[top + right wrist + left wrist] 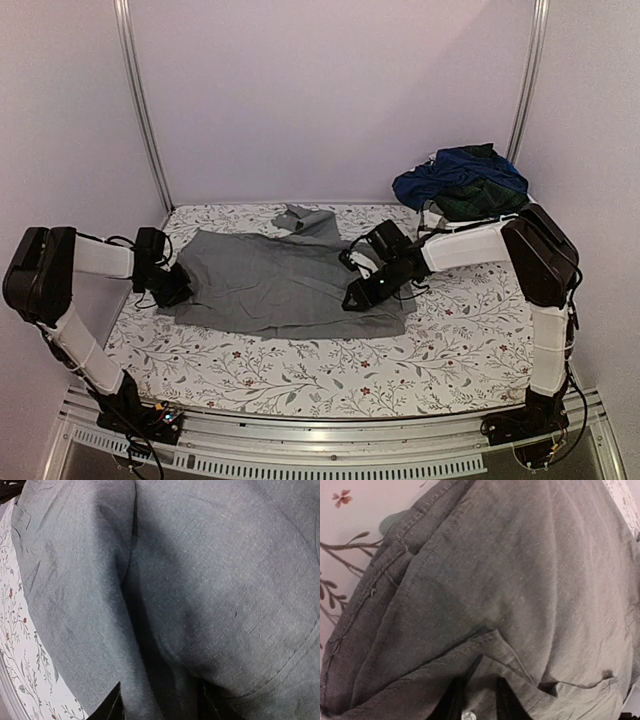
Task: Fold and stack the mixed laundry pile
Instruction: Flatten out the crumpled shirt at the center of the board.
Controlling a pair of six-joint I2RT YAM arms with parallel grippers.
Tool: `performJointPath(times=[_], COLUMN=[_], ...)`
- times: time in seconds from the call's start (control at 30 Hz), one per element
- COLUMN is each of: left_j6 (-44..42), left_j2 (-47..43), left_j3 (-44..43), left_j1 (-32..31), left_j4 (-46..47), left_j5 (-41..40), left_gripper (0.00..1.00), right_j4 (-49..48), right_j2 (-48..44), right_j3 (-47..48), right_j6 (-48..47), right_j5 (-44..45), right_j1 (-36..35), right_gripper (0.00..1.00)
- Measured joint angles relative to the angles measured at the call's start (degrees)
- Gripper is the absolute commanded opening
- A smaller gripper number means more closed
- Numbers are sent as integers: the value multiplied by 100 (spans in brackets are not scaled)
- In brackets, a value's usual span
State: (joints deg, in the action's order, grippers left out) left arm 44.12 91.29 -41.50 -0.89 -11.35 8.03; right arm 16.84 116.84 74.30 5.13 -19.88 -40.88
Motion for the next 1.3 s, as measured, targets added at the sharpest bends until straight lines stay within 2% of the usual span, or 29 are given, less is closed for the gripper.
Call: performJointPath(times=[0.07, 0.13, 0.23, 0.33, 0.4, 0.47, 0.5, 0.53, 0.57, 0.6, 0.63, 0.67, 0.8, 1.0, 1.13, 1.3], left_j6=[0, -39, -90, -155, -240, -310, -323, -348, -350, -343, -339, -345, -420, -358, -271, -286], left_j2=[297, 595, 1040, 1279, 1150, 780, 540, 151, -229, -737, -1200, -1746, -3270, -4747, -5005, -4492], left_j3=[-188, -487, -1298, -2415, -2970, -3108, -3058, -2865, -2660, -2352, -2059, -1714, -1137, -1097, -1220, -1432], left_j1=[24, 70, 195, 284, 289, 232, 190, 120, 52, -46, -140, -262, -946, -2337, -2900, -3755], left_j4=[111, 170, 168, 234, 256, 260, 245, 258, 236, 210, 205, 177, -173, -37, 494, 1436], left_j5=[81, 234, 573, 839, 914, 955, 975, 1012, 1093, 1204, 1344, 1541, 2328, 3440, 3882, 4181], left_gripper=[0, 0, 0, 0, 0, 0, 0, 0, 0, 0, 0, 0, 0, 0, 0, 0], right_j4=[-15, -11, 131, 332, 356, 317, 317, 334, 306, 275, 243, 177, 31, -57, -173, -20], right_j2=[184, 334, 527, 675, 667, 564, 470, 334, 173, -44, -269, -490, -1097, -881, -590, -247], right_j3=[199, 400, 850, 1749, 2308, 2601, 2603, 2531, 2367, 2083, 1744, 1379, 240, 487, 675, 994], right_j6=[11, 48, 63, 79, 35, -28, -70, -94, -127, -140, -142, -136, -122, -127, -133, -203], right_j5=[-4, 7, 15, 31, 33, 55, 61, 59, 37, -33, -109, -212, -492, -942, -1163, -1491], right_j1=[61, 188, 415, 680, 809, 879, 911, 935, 944, 942, 931, 916, 866, 833, 741, 422], right_gripper=[20, 12, 10, 9, 7, 4, 9, 26, 51, 68, 77, 81, 82, 82, 82, 77])
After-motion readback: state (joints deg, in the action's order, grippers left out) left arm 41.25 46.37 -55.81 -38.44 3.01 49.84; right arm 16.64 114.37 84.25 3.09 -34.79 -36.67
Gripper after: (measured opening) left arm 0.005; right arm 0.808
